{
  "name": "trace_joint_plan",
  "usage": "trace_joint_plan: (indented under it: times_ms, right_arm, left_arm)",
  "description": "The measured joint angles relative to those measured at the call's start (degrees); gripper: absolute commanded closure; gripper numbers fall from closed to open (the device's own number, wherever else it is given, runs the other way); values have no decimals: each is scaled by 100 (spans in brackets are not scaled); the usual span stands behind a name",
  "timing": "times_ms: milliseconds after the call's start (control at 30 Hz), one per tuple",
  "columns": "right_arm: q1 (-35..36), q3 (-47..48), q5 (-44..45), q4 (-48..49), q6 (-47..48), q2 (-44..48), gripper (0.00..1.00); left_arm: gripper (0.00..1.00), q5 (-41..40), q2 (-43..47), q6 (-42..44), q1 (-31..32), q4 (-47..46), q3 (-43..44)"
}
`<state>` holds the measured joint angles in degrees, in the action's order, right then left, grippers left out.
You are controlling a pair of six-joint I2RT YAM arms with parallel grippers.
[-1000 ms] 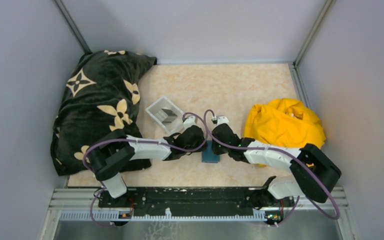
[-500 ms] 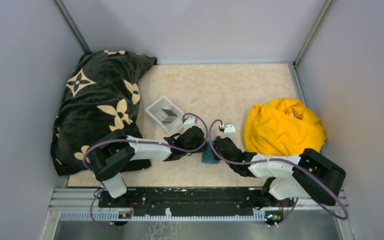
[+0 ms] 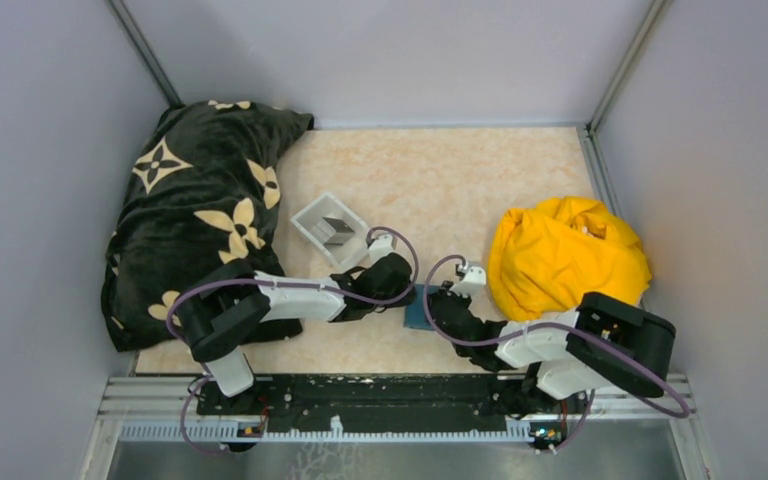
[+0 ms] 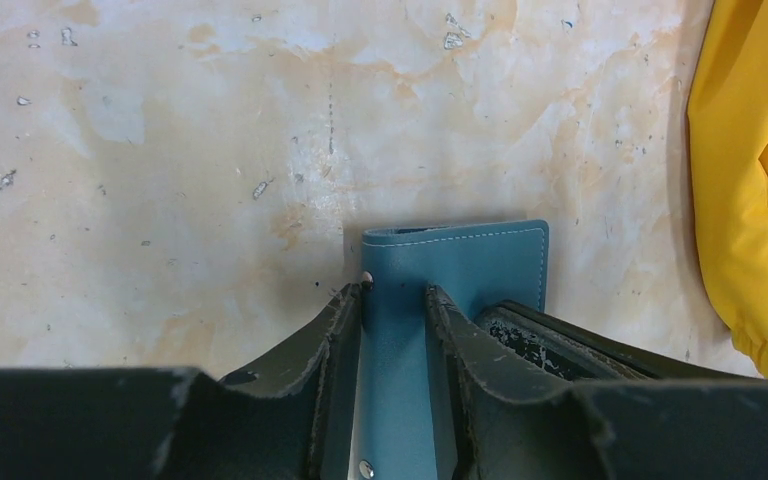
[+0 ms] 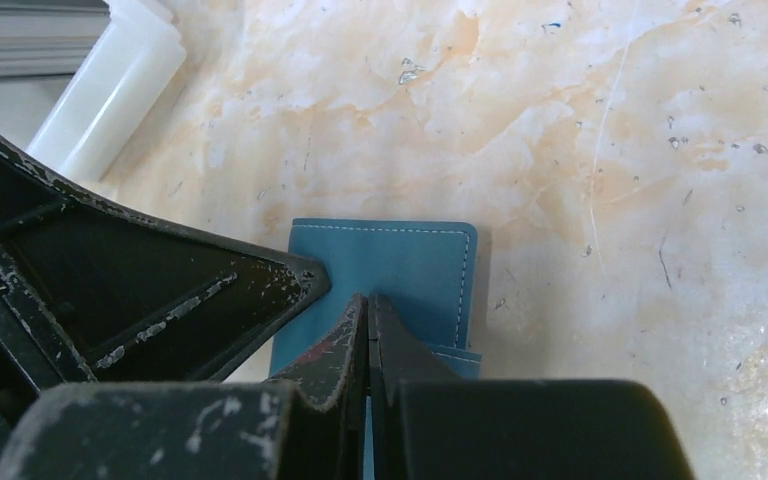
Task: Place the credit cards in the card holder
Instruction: Close the card holder at the center of the board.
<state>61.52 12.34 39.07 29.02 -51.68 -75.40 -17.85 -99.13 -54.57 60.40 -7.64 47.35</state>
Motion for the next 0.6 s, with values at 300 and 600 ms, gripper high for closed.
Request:
trace_joint_plan:
  times_ms: [300, 600]
  right_arm:
    - [511, -74, 1263, 990, -796, -935, 100]
    - [841, 92, 2280, 1569, -1449, -1816, 100]
  left_arm:
    - [65, -76, -109, -168, 31, 470, 313]
    - [67, -144, -168, -422, 35, 684, 448]
